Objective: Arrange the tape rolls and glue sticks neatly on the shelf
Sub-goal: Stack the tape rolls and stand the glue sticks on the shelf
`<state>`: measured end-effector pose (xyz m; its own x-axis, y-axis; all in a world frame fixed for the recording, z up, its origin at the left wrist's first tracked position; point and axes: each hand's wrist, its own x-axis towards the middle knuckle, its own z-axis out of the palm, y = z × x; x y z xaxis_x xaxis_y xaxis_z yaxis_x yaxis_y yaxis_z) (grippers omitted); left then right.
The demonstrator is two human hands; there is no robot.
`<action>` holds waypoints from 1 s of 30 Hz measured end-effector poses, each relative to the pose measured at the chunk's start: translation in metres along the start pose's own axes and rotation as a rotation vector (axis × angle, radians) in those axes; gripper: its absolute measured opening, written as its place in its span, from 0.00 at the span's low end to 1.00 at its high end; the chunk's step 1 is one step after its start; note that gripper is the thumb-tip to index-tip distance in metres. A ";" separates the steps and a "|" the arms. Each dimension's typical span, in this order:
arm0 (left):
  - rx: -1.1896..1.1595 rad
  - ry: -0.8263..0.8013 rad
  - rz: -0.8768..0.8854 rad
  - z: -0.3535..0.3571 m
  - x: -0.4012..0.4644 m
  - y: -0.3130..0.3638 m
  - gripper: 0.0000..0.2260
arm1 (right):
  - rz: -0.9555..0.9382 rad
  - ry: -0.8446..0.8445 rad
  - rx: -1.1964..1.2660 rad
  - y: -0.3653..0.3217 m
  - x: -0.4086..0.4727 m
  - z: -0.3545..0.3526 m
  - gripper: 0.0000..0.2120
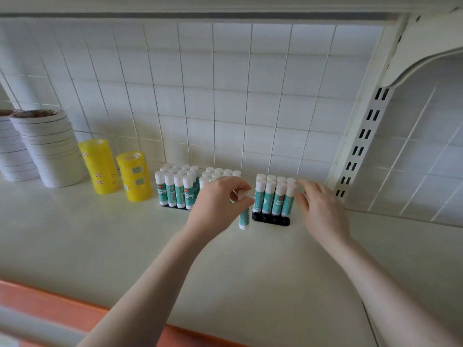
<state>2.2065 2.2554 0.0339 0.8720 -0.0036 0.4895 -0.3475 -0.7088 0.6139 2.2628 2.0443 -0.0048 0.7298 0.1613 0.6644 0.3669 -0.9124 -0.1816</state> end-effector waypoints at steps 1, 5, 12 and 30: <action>0.015 -0.003 0.022 0.001 0.005 0.002 0.05 | 0.020 -0.028 -0.024 0.002 0.001 -0.003 0.11; 0.052 -0.014 0.068 0.012 0.021 0.009 0.07 | 0.100 -0.156 -0.142 0.017 -0.006 -0.015 0.11; 0.091 0.029 0.070 0.039 0.030 0.004 0.08 | 0.180 -0.282 -0.158 0.037 -0.039 -0.011 0.09; 0.043 0.163 0.061 0.052 0.026 0.001 0.07 | 0.056 -0.092 -0.141 0.046 -0.041 0.006 0.08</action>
<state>2.2464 2.2175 0.0148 0.7807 0.0644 0.6215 -0.3801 -0.7405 0.5542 2.2531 1.9981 -0.0450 0.7986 0.1366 0.5861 0.2447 -0.9635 -0.1089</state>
